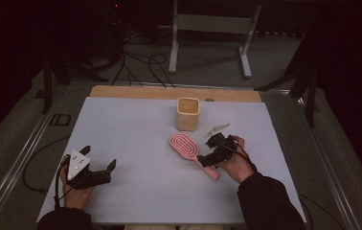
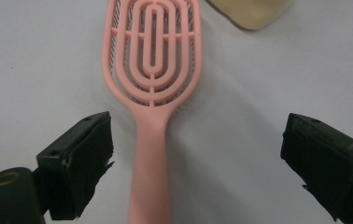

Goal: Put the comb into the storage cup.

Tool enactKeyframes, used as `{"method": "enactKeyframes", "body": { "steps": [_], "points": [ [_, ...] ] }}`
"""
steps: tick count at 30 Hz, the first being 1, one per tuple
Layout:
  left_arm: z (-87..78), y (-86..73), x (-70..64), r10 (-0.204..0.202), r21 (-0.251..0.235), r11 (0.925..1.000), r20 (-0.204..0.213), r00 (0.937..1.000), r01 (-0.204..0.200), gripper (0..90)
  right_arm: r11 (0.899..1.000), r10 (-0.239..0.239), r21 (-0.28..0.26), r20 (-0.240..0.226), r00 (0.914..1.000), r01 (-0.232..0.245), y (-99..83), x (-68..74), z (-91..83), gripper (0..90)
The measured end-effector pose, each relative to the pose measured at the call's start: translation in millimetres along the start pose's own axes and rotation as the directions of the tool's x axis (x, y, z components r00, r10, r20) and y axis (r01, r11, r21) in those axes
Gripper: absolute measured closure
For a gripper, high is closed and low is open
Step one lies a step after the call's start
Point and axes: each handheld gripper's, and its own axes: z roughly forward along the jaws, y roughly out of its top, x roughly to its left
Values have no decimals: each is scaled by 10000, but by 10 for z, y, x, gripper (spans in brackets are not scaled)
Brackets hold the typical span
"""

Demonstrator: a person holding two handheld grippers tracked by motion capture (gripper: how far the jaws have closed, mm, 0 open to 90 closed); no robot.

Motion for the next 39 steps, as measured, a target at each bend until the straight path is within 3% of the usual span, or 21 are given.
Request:
{"method": "enactKeyframes", "body": {
  "steps": [20,39],
  "points": [
    [5,-2,-4,26,28,10000,14,10000,-26,0,9947,-191,1005,-193,9996,209,49,86,248,95],
    [16,-5,-8,63,89,9999,44,10000,-64,0,9830,-177,1816,-519,9985,269,99,163,436,187]
  ]
}}
